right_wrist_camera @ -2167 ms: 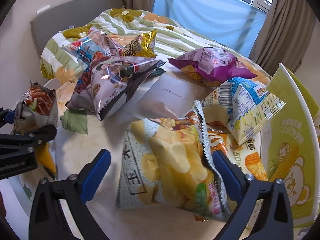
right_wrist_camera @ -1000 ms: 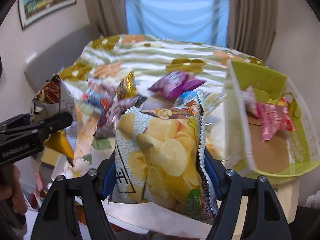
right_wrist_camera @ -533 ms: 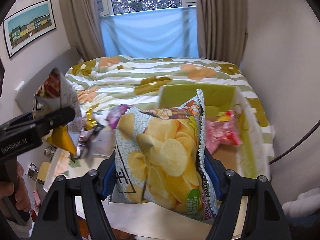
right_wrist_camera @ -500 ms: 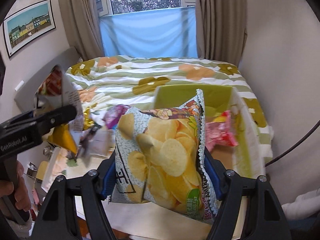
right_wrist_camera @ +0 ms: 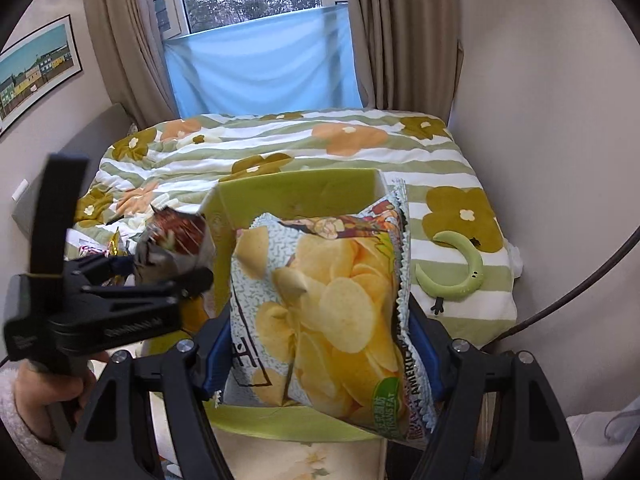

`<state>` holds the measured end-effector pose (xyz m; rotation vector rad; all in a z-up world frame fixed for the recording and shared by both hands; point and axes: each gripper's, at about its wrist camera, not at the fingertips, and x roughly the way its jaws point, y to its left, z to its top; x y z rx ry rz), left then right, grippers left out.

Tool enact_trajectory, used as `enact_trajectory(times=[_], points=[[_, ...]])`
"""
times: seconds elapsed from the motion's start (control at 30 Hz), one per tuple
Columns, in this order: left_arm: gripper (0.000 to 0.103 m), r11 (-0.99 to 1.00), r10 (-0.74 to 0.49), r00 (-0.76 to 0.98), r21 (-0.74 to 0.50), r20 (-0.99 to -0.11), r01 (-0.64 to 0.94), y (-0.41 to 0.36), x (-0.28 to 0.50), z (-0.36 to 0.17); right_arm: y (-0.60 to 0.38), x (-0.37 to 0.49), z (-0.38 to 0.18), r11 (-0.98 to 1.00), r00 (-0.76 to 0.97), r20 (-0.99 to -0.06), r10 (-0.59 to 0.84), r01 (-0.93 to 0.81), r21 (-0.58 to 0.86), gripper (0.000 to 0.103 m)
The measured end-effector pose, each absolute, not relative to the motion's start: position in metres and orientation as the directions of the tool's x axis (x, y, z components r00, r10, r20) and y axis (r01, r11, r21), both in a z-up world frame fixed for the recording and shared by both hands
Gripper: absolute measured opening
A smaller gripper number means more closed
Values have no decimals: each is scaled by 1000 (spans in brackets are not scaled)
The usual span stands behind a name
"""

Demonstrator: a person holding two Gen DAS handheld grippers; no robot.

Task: Organize snacks
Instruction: 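Carry both bags over the yellow box and open both tools to drop them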

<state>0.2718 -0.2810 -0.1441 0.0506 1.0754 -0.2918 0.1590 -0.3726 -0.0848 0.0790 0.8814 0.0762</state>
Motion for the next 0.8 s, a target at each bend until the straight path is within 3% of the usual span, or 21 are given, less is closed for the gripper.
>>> enact_trajectory(times=[0.13,0.27,0.47,0.8], points=[[102,960,-203,447,-88,-871,265,-283,268,-142,-387,164,-90,991,623,-775,110,-13,130,70],[102,960,-166,458,-36,-873,279,-272,264,-139,-392,167,-91,988,620,-776,115,8,153,70],[102,961,-206,437,-97,-875,258,-250,257,-135,-385,171,-89,983,603,-785,142,7,184,72],[102,972,-171,460,-72,-871,225,-222,257,-128,-349,198,-117,980,540,-820,190,-56,191,72]])
